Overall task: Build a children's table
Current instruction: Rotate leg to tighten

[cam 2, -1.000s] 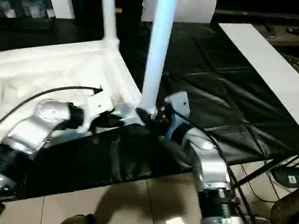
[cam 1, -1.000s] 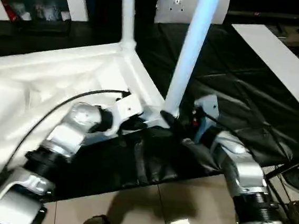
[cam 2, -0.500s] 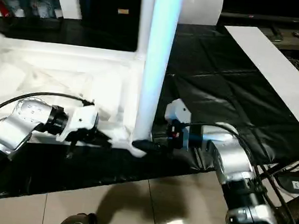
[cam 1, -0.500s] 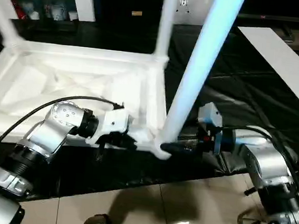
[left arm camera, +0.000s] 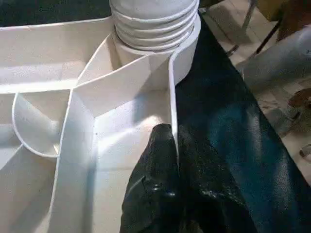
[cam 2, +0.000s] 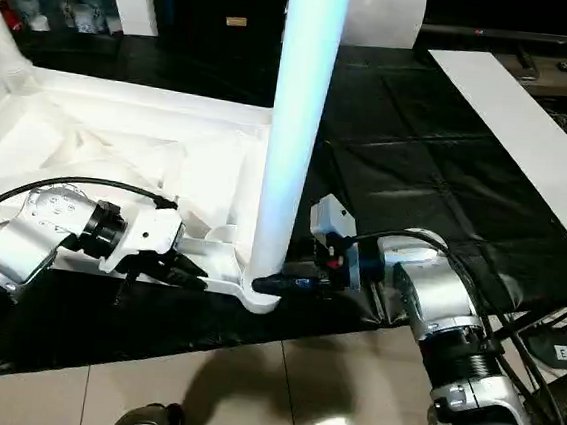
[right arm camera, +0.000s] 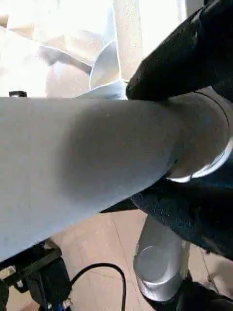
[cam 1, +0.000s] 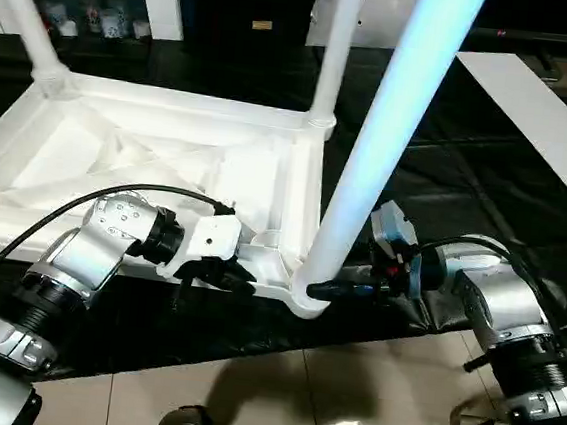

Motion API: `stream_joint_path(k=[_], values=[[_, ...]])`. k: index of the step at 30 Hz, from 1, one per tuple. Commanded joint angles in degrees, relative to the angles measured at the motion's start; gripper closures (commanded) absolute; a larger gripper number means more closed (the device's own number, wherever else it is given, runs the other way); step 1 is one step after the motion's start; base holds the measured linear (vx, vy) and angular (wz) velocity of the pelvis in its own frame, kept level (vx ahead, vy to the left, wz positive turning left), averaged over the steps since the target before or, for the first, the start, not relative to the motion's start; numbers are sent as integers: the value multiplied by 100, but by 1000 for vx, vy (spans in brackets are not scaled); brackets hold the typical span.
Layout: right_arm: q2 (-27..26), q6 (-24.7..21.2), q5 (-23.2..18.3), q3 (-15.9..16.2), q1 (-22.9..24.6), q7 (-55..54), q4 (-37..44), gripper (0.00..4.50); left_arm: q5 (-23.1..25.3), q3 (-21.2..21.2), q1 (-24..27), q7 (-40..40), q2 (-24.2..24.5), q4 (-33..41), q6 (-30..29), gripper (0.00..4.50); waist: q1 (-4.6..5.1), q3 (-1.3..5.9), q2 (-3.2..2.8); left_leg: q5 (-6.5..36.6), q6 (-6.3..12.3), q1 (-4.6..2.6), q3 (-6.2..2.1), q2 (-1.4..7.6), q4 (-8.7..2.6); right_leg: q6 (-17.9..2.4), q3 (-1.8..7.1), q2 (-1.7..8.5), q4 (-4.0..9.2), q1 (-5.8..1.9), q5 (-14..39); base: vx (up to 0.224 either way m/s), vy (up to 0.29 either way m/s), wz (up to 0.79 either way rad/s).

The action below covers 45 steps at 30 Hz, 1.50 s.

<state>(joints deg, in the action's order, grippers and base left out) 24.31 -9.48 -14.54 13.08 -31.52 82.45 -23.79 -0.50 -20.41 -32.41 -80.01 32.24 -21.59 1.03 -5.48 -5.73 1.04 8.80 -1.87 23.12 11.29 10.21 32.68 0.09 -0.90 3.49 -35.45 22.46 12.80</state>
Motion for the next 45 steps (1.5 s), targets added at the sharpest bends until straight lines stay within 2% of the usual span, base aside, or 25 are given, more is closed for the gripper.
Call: stream_joint_path(k=[1,6,8,9,12,13,15,16,17,18,22,25,27,28,29,30,32,33,35,37,38,40,43,44,45], values=[[40,-19,-55,90,-54,192,-22,228,103,-218,-83,-132,11,-24,87,450,19,379,-32,721,504,-220,-100,343,-304,-1731,168,428,292,-173,-231,0,0,0],[-40,-293,-147,88,98,100,158,245,23,-106,-98,9,-95,-40,-104,450,13,378,-36,727,458,-223,-97,338,-308,-1736,170,418,288,-176,-267,0,0,0],[-198,-445,-49,55,215,-393,239,247,-47,-31,-81,150,-213,51,-305,450,11,365,-31,772,435,-220,-99,339,-318,-1725,173,424,302,-170,-170,0,0,0],[-227,-453,-29,50,232,-471,246,248,-51,-21,-80,185,-234,65,-346,450,10,360,-54,827,404,-219,-106,339,-325,-1719,173,431,306,-167,-83,0,0,0],[-531,-598,132,-21,328,-1229,286,249,-33,57,-107,573,-451,139,-681,450,53,318,-35,1341,132,-230,-129,336,-382,-1588,199,458,396,-142,766,0,0,0],[-662,-673,152,-68,345,-1502,305,250,-14,81,-126,723,-531,154,-831,450,71,310,-51,1404,70,-235,-129,338,-396,-1550,209,458,404,-132,907,0,0,0],[-1112,-917,180,-225,390,-2340,403,251,8,174,-212,1213,-833,170,-1271,450,121,273,-53,1713,-155,-220,-165,331,-449,-1365,223,478,458,-115,1594,0,0,0],[-1438,-1052,221,-271,455,-2858,523,251,92,237,-320,1673,-1088,108,-1510,450,132,275,-48,1762,-205,-219,-180,326,-458,-1310,219,483,465,-110,1737,0,0,0],[-1570,-1104,241,-271,495,-3045,595,251,137,260,-378,1864,-1193,57,-1583,450,157,275,-56,1844,-285,-239,-189,323,-466,-1198,226,483,498,-79,1924,0,0,0],[-1711,-1135,260,-249,543,-3207,643,251,225,288,-458,2137,-1319,-39,-1643,450,181,276,-65,1870,-305,-224,-206,312,-471,-1131,223,482,504,-86,1958,0,0,0],[-2184,-1254,470,-265,588,-4036,615,251,435,415,-670,2948,-1710,-233,-1975,450,200,275,-87,1831,-239,-252,-177,313,-456,-1110,248,458,533,-36,1647,0,0,0],[-2727,-1332,694,-539,451,-5205,323,252,584,583,-815,3649,-2056,-305,-2298,450,230,278,-74,1810,-274,-240,-173,298,-465,-1099,247,443,528,-27,1620,0,0,0],[-2983,-1218,656,-735,372,-5577,194,252,648,627,-845,3877,-2207,-264,-2418,450,226,275,-83,1822,-267,-240,-188,302,-477,-1039,248,452,547,-29,1634,0,0,0],[-3009,-1174,625,-739,363,-5542,194,196,647,632,-843,3897,-2239,-237,-2446,450,225,280,-86,1795,-264,-237,-187,300,-475,-1033,244,443,540,-35,1563,0,0,0],[-3026,-1071,607,-736,358,-5499,213,182,636,623,-829,3879,-2265,-188,-2441,450,217,294,-87,1673,-220,-234,-183,308,-475,-1029,241,434,529,-53,1277,0,0,0],[-3018,-1051,586,-735,365,-5454,236,182,624,612,-815,3834,-2256,-165,-2436,450,215,305,-101,1611,-200,-237,-185,318,-477,-1050,231,423,516,-58,1109,0,0,0],[-2851,-960,542,-715,419,-5176,376,176,610,517,-698,3541,-2109,-26,-2387,450,218,337,-94,1156,-47,-204,-165,302,-442,-1163,213,399,443,-110,200,0,0,0],[-2805,-917,582,-717,429,-5150,392,145,624,504,-672,3499,-2071,-5,-2400,450,218,344,-92,943,44,-179,-159,292,-422,-1226,204,400,408,-140,-186,0,0,0],[-2658,-766,629,-767,461,-5034,419,134,669,457,-593,3358,-1936,24,-2313,450,219,353,-80,780,171,-174,-144,278,-392,-1291,200,394,379,-157,-544,0,0,0],[-2478,-617,624,-804,493,-4807,454,123,706,429,-521,3235,-1800,35,-2206,450,214,342,-74,774,270,-166,-138,281,-386,-1328,201,411,387,-170,-601,0,0,0],[-2367,-585,588,-837,503,-4669,477,93,702,413,-481,3145,-1722,45,-2149,450,209,334,-68,797,303,-167,-136,286,-387,-1339,204,414,397,-176,-544,0,0,0],[-2174,-662,419,-948,511,-4379,548,87,660,394,-411,2933,-1581,79,-2050,450,208,331,-79,816,330,-176,-137,294,-391,-1363,202,413,399,-181,-459,0,0,0],[-1782,-571,304,-864,550,-3745,678,66,594,366,-328,2619,-1383,127,-1862,450,211,313,-74,909,320,-185,-132,311,-398,-1380,200,404,415,-177,-261,0,0,0],[-1494,-515,250,-804,565,-3287,739,41,528,331,-262,2326,-1220,166,-1724,450,204,311,-68,907,320,-185,-137,307,-398,-1406,196,413,415,-180,-205,0,0,0],[-1494,-515,250,-804,565,-3287,739,41,528,331,-262,2326,-1220,166,-1724,450,207,311,-69,905,349,-181,-128,306,-386,-1414,200,409,409,-183,-202,0,0,0]])
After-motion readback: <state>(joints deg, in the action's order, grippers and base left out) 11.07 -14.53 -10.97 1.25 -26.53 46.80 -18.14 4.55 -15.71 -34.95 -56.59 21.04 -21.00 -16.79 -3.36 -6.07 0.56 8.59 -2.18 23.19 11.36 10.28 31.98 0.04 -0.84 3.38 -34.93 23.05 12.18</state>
